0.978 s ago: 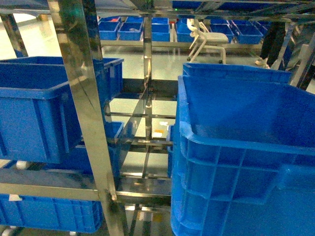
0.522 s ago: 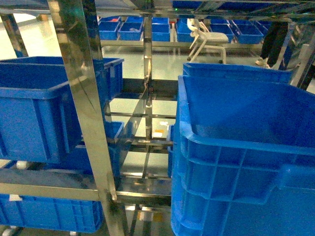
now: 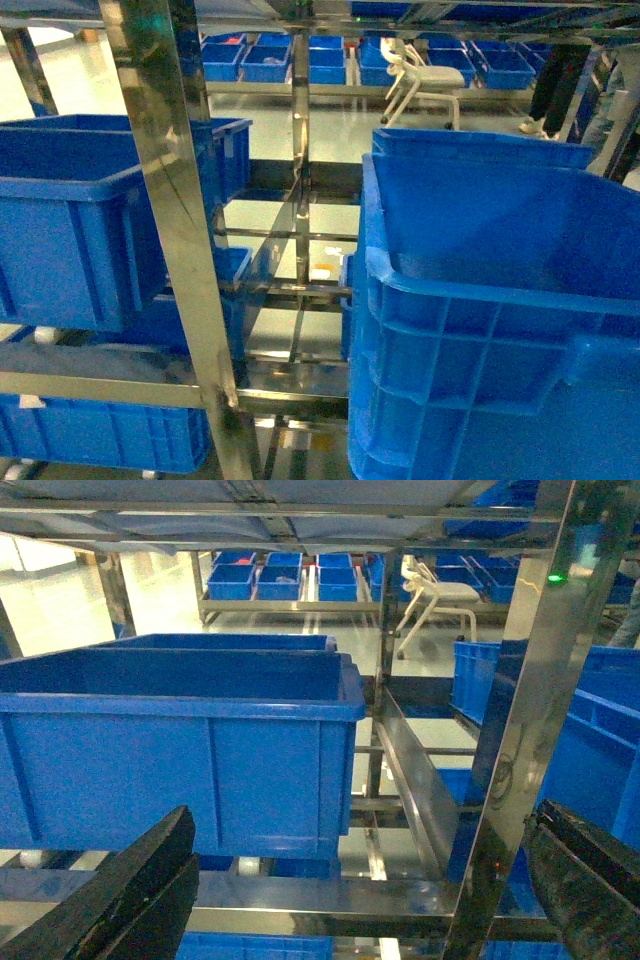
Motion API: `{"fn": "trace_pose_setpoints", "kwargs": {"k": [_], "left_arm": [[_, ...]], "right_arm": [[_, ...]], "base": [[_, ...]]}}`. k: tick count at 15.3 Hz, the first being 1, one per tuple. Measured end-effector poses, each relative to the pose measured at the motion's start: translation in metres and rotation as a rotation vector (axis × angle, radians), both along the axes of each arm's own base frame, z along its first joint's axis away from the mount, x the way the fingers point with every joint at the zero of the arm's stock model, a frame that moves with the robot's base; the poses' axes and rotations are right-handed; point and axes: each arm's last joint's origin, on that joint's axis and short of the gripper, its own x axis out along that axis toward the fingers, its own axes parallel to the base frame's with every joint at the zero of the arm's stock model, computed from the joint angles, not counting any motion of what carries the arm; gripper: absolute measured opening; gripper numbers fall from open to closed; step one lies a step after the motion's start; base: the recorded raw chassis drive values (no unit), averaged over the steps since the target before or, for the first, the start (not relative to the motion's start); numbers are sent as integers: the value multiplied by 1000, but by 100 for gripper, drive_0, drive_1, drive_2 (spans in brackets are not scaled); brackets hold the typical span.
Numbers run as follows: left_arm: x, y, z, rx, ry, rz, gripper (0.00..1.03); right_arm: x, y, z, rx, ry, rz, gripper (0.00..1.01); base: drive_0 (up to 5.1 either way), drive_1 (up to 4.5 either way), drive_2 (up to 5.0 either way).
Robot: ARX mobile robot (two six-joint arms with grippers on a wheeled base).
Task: Pick red block from blue box to shelf
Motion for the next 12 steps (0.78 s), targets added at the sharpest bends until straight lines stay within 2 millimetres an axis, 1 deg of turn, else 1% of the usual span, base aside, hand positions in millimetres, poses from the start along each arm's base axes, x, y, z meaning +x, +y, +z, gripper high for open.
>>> {"fn": "trace_pose_setpoints", "kwargs": {"k": [2,4,5,6,7,8,9,11,12], "left_arm": [[0,0,0,0,0,0,98],[0,0,0,0,0,0,98],[0,0,0,0,0,0,98],[0,0,0,0,0,0,98],[0,0,0,0,-2,0,98],[0,0,0,0,1,0,98],[0,0,0,0,0,0,98],[0,0,0,0,0,0,98],[0,0,0,0,0,0,98]], "right_arm": [[-45,-24,11,-22,8,-92,98],[-81,-41,17,-96,8,-193,98],[-96,-42,19,-152,-17,-196,98],[-98,-40,22,-166,-155,-149,93],[-101,-36,17,-129,-249,-103,82],[-103,-29,3,-70,-257,-80,67],[-105,-26,-2,-50,-254,-82,56],[-109,-20,-7,-29,-273,-89,31],[-111,-17,-10,-26,-272,-87,17]], "base": [[0,0,0],[0,0,0],[0,0,0],[0,0,0],[0,0,0],[0,0,0],[0,0,0],[0,0,0],[0,0,0]]}}
